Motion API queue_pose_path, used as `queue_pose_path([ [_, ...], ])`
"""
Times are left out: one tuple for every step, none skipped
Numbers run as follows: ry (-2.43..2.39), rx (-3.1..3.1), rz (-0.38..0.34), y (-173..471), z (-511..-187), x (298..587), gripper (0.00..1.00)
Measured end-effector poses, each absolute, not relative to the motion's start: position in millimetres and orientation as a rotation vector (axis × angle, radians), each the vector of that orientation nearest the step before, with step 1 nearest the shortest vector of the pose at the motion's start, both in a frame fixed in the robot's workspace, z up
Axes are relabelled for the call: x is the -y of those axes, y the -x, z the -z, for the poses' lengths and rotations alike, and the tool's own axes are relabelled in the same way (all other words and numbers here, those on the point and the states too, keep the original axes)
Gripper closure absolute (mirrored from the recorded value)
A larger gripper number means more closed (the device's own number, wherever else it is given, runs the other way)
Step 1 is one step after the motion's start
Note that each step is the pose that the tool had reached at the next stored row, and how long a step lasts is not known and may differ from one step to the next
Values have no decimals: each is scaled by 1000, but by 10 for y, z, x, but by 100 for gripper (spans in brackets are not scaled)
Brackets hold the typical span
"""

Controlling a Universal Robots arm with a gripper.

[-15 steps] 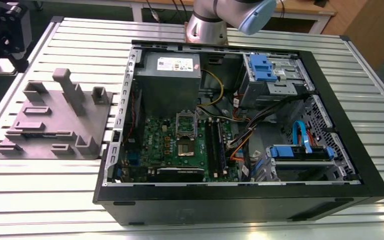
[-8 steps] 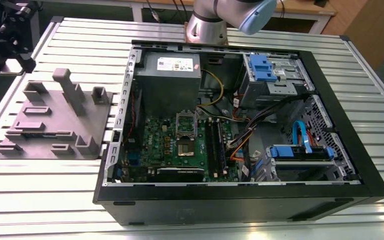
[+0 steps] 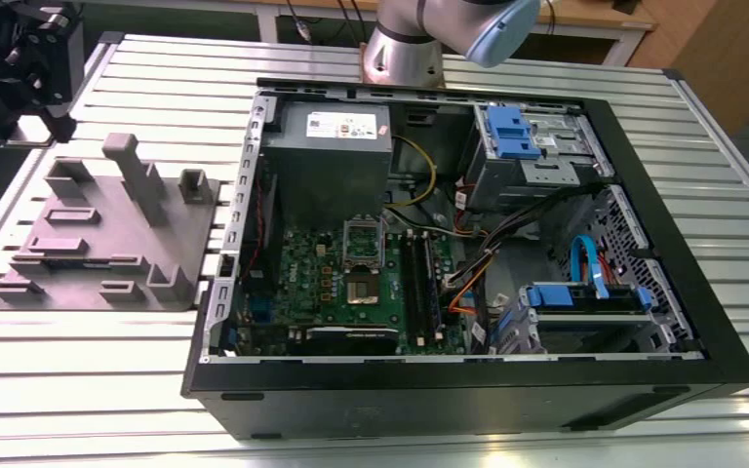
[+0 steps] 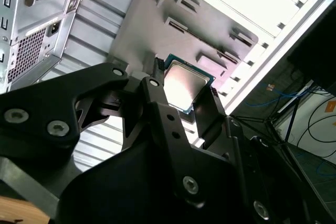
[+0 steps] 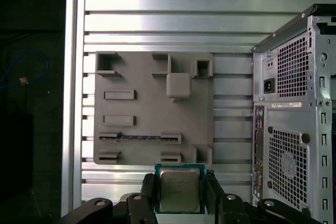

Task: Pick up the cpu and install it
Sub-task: 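Pick up the cpu and move it towards the insertion slot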

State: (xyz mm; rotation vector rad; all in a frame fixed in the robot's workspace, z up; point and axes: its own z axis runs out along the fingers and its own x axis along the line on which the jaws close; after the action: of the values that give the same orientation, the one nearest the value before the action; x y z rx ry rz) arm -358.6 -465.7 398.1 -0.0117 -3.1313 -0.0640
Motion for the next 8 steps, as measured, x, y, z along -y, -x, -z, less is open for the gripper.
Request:
queue_pose_path([
  [12, 3131, 64, 3581, -3982, 4657, 53],
  [12, 3131, 64, 3577, -3981, 4657, 53],
  [12, 3131, 64, 3573, -3980, 4657, 53],
  [12, 3131, 64, 3569, -3980, 4657, 53],
  [12, 3131, 64, 3566, -3979, 4657, 53],
  [12, 3131, 64, 3562, -3979, 4657, 53],
  [12, 3131, 64, 3559, -3979, 4657, 53],
  [12, 3131, 64, 3556, -3979, 4657, 53],
])
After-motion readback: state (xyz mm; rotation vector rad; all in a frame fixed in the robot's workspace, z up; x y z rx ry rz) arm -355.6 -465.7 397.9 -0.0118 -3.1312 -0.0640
